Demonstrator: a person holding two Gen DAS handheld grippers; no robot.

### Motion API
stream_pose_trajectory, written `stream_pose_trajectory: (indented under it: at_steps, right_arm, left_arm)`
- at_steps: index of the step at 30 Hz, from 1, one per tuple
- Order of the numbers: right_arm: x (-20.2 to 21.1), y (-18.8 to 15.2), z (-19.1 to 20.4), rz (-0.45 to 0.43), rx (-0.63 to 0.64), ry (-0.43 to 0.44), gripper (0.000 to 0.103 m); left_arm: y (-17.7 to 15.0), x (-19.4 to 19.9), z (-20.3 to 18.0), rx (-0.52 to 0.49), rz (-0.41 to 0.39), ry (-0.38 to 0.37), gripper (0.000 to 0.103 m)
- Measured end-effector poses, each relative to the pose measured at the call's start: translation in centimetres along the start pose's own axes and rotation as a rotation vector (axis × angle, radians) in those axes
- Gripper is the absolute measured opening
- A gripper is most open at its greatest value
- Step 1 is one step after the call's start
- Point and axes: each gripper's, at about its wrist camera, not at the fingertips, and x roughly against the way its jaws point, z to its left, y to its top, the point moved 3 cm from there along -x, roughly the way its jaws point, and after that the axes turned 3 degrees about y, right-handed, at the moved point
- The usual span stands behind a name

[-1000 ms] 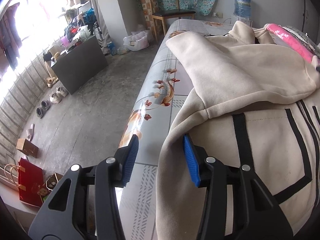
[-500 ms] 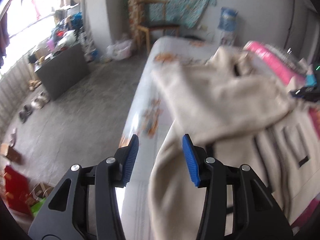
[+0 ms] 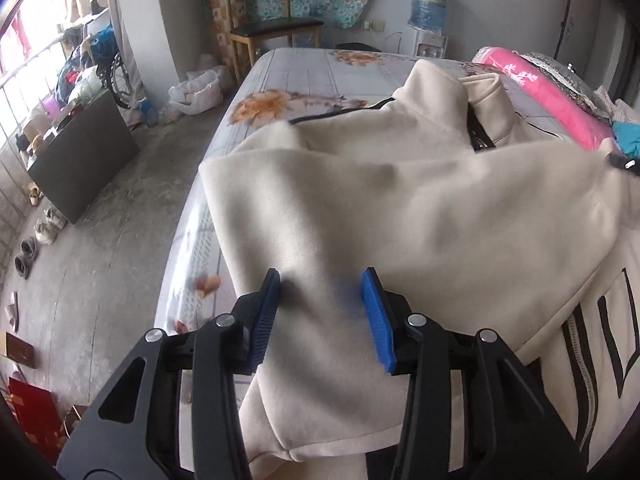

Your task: Fold large clothes

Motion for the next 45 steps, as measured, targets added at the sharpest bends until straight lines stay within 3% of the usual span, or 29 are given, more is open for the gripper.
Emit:
stream_pose_trajectory:
  at_steps: [2,5,7,10,12,14,16,17,19,20,23,25,27,29,31,33,37,39,45]
  right_arm:
    - [-0.4,-0.3,-0.1,0.001,0.03,-0.065,0.005]
    - [-3.9,-1.2,-1.3,0.085,0.041,-0.142,0.005]
    - [-4.9,-1.5,-1.8,0.112,0.069,-0.238,0.005]
    - [-3.2,-1.0,-1.6,0.068,0.013,-0.161,0.006]
    - [-2.0,-0.5,-0.9,0.054,0.011,-0.097,0.012]
    - [-2.3,-0.5,0.1,0.08,0.021,0.016,0.027]
    - [-3.2,-1.4,2.1,0.139,0.079,0.116,0.028]
    - [-3.8,-2.0,2.9,0.172,0.123,0.12,0.03]
    - [-5.5,-3.5,4.1,0.233,0.202,0.07,0.036]
    - [-6.3,-4.1,4.1,0.259,0.213,0.04,0.037]
    - [-5.9,-4.2,4.2,0.256,0.223,-0.025,0.039]
    - [-4.1,-4.2,5.2,0.218,0.232,0.02,0.039]
    - [-2.9,-4.6,6.3,0.191,0.249,0.065,0.048]
    - [-3.2,-5.9,7.3,0.217,0.27,0.081,0.049]
    - [-4.4,-7.3,7.2,0.257,0.307,0.013,0.051]
    - [-4.2,-7.7,7.7,0.238,0.35,-0.031,0.052]
    - [-0.7,-7.6,8.3,0.201,0.322,-0.047,0.054]
    - [1.2,-8.2,7.8,0.177,0.297,-0.059,0.067]
    - [2.1,-11.1,4.5,0.211,0.215,-0.137,0.075]
  left_arm:
    - [-0.2,0.0,0.2,0.011,-0.002,-0.007,0.041]
    - [-0.2,-0.1,0.3,0.012,-0.009,-0.01,0.041]
    - [-0.2,0.2,0.5,0.016,-0.016,-0.023,0.041]
    - [0.1,1.7,1.2,0.026,-0.046,-0.072,0.041]
    - [0.6,2.7,1.7,0.021,-0.075,-0.101,0.041]
    - [1.1,2.8,1.7,0.011,-0.078,-0.114,0.041]
    - [1.3,2.1,1.2,-0.005,-0.055,-0.113,0.041]
    - [1.1,1.2,0.7,-0.017,-0.019,-0.105,0.042]
    - [0.3,-0.5,-0.1,-0.051,0.027,-0.045,0.045]
    - [0.1,-0.4,-0.5,-0.079,0.002,-0.024,0.046]
    - [0.0,0.2,-0.5,-0.086,0.019,-0.023,0.046]
    - [0.0,1.7,-0.2,-0.07,0.005,-0.057,0.048]
    - [-0.5,3.2,-0.4,-0.079,-0.004,-0.086,0.055]
    - [-1.5,3.2,-0.7,-0.083,0.04,-0.098,0.058]
    - [-2.7,2.4,-1.3,-0.104,0.08,-0.071,0.058]
    - [-3.1,2.8,-2.1,-0.164,0.056,-0.014,0.058]
    - [-2.3,6.0,-1.6,-0.117,0.027,-0.018,0.059]
    - [-1.7,8.2,-1.5,-0.105,-0.002,-0.002,0.064]
    - [-0.4,10.6,-4.8,-0.095,-0.021,-0.028,0.072]
